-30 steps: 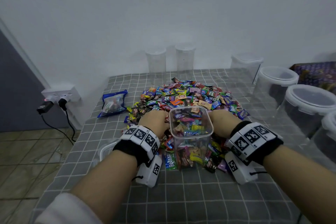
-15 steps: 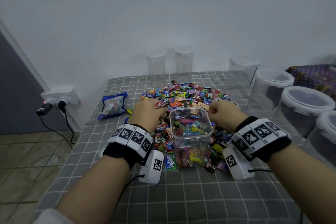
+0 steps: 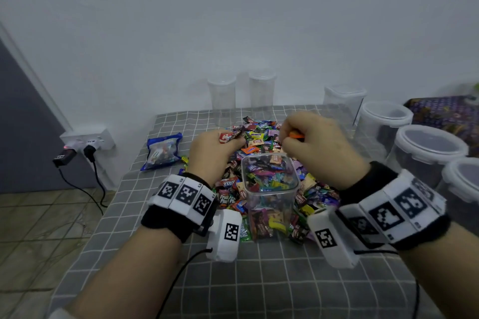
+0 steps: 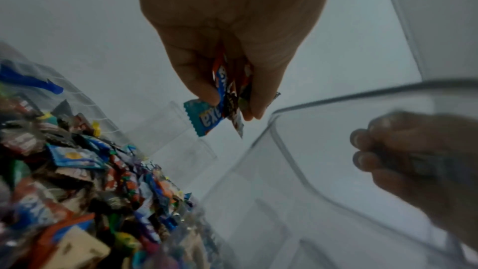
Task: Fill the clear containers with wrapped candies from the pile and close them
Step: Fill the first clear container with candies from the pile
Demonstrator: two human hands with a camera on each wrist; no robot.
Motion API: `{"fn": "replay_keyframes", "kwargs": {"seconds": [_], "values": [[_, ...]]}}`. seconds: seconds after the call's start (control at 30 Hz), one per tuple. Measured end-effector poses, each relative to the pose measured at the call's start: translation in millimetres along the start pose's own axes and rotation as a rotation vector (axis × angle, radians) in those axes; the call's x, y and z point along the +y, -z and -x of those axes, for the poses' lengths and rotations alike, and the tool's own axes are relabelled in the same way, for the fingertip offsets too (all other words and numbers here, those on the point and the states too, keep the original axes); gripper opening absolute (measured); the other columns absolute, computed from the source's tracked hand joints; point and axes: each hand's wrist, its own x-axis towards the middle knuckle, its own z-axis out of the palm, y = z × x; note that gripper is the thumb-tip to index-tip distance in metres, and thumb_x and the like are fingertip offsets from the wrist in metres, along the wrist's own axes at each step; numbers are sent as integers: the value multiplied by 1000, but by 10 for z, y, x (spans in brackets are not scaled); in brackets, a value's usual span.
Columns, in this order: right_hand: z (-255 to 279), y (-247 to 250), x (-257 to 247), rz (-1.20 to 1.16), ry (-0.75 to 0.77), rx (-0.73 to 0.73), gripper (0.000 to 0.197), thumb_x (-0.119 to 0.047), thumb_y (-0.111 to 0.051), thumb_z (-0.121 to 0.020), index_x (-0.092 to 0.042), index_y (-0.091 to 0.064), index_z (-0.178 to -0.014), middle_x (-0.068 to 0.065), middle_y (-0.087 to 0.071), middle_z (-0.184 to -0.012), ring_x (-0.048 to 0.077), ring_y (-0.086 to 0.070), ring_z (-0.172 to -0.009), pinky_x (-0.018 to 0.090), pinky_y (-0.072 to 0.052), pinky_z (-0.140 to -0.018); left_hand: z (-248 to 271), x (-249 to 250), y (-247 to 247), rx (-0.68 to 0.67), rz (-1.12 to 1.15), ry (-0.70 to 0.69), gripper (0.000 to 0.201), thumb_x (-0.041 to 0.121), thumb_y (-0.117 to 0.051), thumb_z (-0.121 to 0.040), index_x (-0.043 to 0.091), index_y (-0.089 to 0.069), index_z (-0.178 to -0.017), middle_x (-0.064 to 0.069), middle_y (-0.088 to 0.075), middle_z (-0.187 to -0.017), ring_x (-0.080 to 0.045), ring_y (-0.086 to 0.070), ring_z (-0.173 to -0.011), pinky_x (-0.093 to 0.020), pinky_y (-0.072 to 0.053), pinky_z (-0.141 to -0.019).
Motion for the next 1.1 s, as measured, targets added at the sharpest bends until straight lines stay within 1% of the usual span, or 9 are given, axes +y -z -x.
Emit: {"fn": "replay_keyframes", "kwargs": {"seconds": [0.07,0.17,0.27,0.37,0.57,0.77,0.9,0.97,1.1], "values": [[54,-108,-74,26,93,-11,17,-19,-47,-79,-7,-60,-76,-1,-53,-73,16,-47,-68,16,-32,-60,7,23,11,3,106,32,23,25,-73,-79,18,-63,-60,10,-57,-48,-9,-53,-50,-33,-42,-58],[107,-313,-67,71,204,-54,30,-31,-34,-73,-10,-56,-74,-2,-50,-74,17,-47,-66,25,-35,-58,34,68,30,5,243,44,20,31,-75,-69,13,-72,-77,-14,-70,-76,-36,-66,-77,-50,-54,-78],[129,-456,-25,83,218,-62,31,-33,-32,-74,-11,-54,-75,-3,-47,-75,20,-48,-66,31,-38,-59,69,85,68,-12,270,39,8,19,-73,-80,11,-72,-81,-7,-68,-72,-22,-65,-72,-40,-54,-75],[171,-535,9,75,233,-40,27,-30,-37,-76,-10,-54,-74,-5,-44,-74,15,-42,-64,23,-29,-60,109,83,95,1,256,19,11,14,-70,-82,3,-70,-84,3,-65,-64,-8,-61,-61,-24,-50,-62],[232,-562,55,10,215,27,37,-36,-45,-79,-8,-62,-96,3,-59,-91,12,-48,-82,19,-34,-72,167,79,99,-8,293,17,17,15,-70,-83,0,-71,-90,-13,-72,-83,-22,-67,-75,-35,-53,-73],[429,-504,185,-435,-135,-8,97,-61,-64,-62,-22,-28,-144,-11,-35,-141,1,-32,-129,22,-28,-105,245,238,125,-17,312,3,8,17,-69,-84,12,-71,-78,-15,-71,-83,-21,-64,-74,-41,-55,-74],[492,-536,351,-605,-265,-182,108,-59,-72,-55,-29,-19,-145,-24,-38,-134,-1,-35,-129,16,-34,-98,279,378,129,-87,325,-48,5,18,-70,-83,17,-72,-79,-8,-73,-82,-19,-68,-77,-37,-54,-77],[484,-543,404,-620,-262,-208,105,-61,-72,-51,-32,-24,-140,-17,-43,-133,2,-40,-128,13,-38,-92,303,418,94,-156,280,-83,2,20,-71,-82,20,-73,-81,-8,-74,-84,-21,-69,-82,-36,-53,-80],[443,-522,454,-643,-252,-209,115,-72,-77,-42,-25,-33,-137,-7,-47,-135,6,-45,-126,32,-38,-106,336,383,-16,-270,81,-127,4,23,-75,-79,25,-74,-81,-2,-73,-83,-18,-67,-81,-39,-51,-81]]}}
